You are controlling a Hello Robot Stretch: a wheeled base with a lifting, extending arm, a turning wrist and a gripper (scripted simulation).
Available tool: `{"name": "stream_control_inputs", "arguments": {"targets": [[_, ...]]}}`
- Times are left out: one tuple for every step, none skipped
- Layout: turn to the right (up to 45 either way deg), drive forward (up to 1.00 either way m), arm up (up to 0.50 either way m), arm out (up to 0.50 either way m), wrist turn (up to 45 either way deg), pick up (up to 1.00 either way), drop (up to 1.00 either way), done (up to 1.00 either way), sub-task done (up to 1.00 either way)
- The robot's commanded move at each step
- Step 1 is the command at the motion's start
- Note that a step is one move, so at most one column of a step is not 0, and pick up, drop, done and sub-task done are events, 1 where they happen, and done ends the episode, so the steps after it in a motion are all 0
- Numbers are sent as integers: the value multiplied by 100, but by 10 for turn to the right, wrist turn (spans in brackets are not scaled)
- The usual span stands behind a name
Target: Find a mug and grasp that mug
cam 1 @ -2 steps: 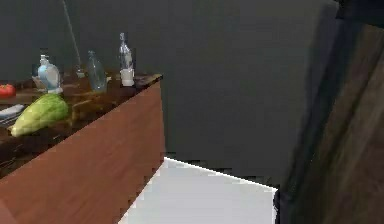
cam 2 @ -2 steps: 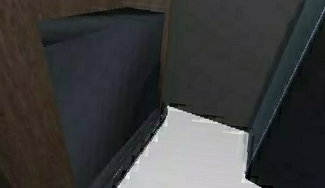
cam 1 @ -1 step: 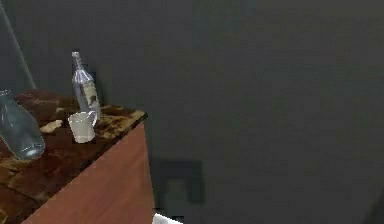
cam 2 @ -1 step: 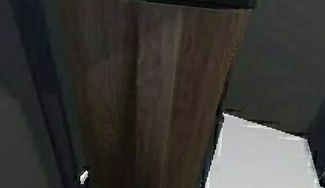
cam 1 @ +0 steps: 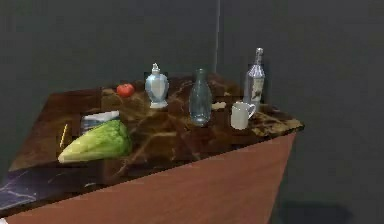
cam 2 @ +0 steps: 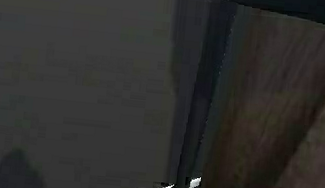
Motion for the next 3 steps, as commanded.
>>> {"name": "stream_control_inputs", "arguments": {"targets": [[-450, 0, 0, 0, 0, 0, 0, 0, 0], [-270, 0, 0, 0, 0, 0, 0, 0, 0], [0, 0, 50, 0, 0, 0, 0, 0, 0]]}}
